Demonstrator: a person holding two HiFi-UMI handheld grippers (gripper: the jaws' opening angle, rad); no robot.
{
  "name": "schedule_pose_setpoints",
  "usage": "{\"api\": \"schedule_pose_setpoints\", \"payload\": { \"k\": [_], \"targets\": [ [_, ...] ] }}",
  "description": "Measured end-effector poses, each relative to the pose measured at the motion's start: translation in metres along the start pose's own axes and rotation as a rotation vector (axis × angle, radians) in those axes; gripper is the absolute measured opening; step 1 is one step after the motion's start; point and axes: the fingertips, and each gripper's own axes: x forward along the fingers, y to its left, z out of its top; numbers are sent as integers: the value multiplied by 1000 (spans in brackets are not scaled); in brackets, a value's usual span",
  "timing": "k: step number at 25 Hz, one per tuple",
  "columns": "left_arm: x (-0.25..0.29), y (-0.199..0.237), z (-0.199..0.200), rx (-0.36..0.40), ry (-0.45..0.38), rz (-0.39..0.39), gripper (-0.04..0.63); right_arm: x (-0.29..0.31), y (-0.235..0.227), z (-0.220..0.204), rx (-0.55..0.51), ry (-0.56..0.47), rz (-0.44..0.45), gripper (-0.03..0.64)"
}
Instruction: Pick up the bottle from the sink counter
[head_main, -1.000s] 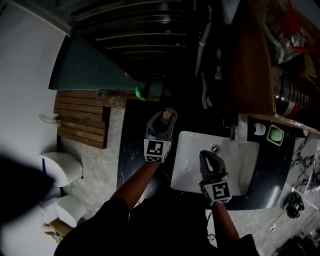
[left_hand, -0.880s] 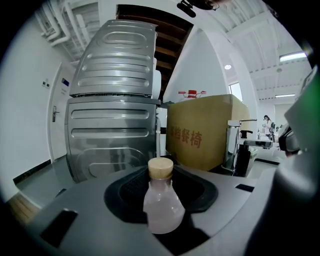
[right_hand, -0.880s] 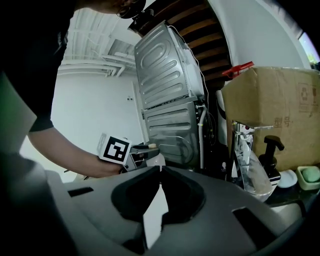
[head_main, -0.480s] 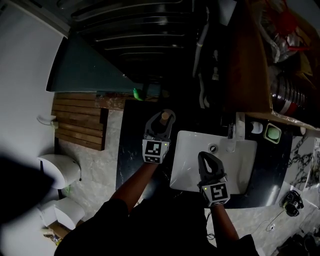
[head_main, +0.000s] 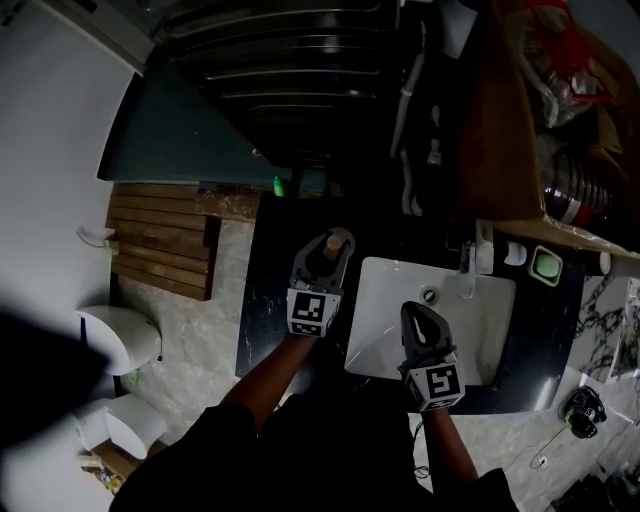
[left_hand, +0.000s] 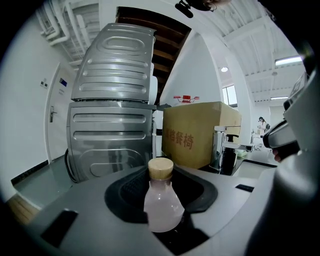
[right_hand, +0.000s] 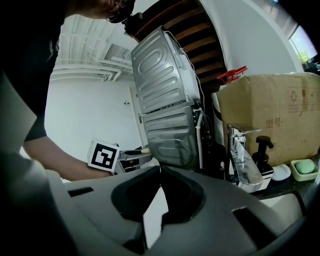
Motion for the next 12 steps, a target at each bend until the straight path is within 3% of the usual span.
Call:
{"api": "schedule_pose_setpoints", "payload": {
  "k": [12],
  "targets": [
    [-46,-8,10,2,-6,3,143,-17,13,7,2,-31,-8,40]
  ]
}}
